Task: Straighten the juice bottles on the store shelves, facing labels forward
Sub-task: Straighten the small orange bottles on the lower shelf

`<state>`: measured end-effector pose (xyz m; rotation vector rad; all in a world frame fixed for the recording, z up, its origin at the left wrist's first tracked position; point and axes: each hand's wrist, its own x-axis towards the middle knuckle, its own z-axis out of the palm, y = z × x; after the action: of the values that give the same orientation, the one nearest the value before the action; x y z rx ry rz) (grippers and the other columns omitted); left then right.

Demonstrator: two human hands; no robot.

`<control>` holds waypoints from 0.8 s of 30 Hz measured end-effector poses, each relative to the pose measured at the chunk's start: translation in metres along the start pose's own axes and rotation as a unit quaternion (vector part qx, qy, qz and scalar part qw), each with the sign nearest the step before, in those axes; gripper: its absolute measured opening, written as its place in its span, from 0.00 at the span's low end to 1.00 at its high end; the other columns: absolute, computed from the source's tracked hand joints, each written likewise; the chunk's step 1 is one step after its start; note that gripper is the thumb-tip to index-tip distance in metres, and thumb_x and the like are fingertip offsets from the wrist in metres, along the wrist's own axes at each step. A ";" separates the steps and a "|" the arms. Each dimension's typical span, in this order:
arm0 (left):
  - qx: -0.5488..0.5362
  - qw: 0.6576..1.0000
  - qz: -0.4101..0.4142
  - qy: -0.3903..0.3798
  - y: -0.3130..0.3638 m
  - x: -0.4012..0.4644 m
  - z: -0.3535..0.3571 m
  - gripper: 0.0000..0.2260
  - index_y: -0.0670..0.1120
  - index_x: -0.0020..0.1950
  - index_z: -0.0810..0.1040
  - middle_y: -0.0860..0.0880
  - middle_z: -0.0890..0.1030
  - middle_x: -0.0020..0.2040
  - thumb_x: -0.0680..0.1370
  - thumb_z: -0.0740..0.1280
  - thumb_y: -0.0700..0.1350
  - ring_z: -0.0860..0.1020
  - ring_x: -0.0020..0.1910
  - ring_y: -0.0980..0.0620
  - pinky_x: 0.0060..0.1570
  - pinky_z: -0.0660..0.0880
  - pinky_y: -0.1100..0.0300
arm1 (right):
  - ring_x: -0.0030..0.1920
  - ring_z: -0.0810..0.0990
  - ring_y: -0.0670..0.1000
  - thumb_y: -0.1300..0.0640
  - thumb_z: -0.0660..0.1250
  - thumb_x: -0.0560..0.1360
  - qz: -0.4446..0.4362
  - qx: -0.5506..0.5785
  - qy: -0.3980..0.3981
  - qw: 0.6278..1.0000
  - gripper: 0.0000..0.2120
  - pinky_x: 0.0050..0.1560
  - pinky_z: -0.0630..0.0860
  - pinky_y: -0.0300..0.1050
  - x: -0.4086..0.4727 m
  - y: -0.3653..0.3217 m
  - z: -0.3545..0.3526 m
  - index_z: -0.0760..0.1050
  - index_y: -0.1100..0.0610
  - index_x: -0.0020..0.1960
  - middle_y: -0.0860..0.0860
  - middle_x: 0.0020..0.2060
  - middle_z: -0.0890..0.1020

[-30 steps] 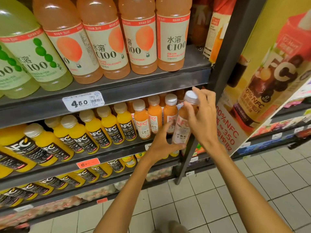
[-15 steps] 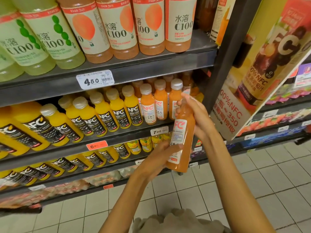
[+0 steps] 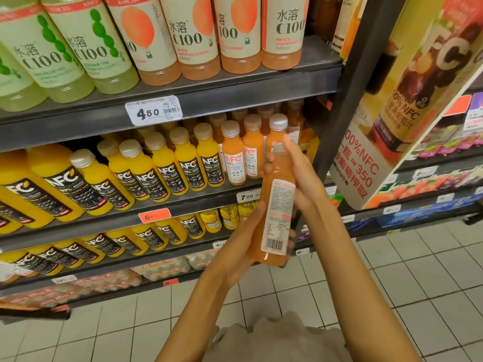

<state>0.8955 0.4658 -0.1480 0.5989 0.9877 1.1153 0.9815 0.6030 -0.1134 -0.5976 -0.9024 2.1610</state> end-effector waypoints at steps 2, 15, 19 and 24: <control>0.096 0.992 0.047 0.072 -0.001 -0.002 0.001 0.24 0.54 0.61 0.76 0.47 0.84 0.54 0.71 0.60 0.65 0.82 0.53 0.49 0.54 0.78 0.49 | 0.34 0.80 0.49 0.46 0.62 0.78 -0.044 -0.132 0.040 0.989 0.13 0.39 0.77 0.43 0.000 -0.003 0.001 0.71 0.57 0.53 0.51 0.36 0.78; 0.025 0.998 0.017 0.046 0.008 -0.011 0.014 0.22 0.53 0.53 0.79 0.48 0.86 0.44 0.72 0.55 0.65 0.85 0.43 0.49 0.39 0.81 0.56 | 0.33 0.79 0.47 0.47 0.65 0.76 0.025 -0.006 0.010 1.000 0.14 0.40 0.77 0.43 -0.002 -0.003 0.005 0.72 0.56 0.54 0.50 0.35 0.78; 0.095 0.990 0.032 0.103 0.008 -0.012 0.018 0.20 0.58 0.52 0.74 0.56 0.85 0.41 0.66 0.60 0.66 0.84 0.42 0.55 0.36 0.80 0.61 | 0.39 0.84 0.49 0.43 0.67 0.74 -0.006 -0.143 0.085 0.986 0.22 0.44 0.80 0.48 0.000 -0.002 0.004 0.73 0.56 0.61 0.52 0.40 0.82; -0.159 0.985 -0.063 0.006 0.018 -0.024 0.024 0.27 0.42 0.54 0.81 0.41 0.82 0.41 0.71 0.64 0.64 0.81 0.34 0.48 0.34 0.80 0.57 | 0.41 0.85 0.51 0.44 0.67 0.73 0.084 0.024 0.032 0.996 0.20 0.48 0.82 0.49 0.000 0.001 0.001 0.74 0.58 0.57 0.53 0.37 0.83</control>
<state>0.9053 0.4519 -0.1140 0.2670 0.8239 1.1346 0.9802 0.6022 -0.1138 -0.7376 -0.7877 2.2917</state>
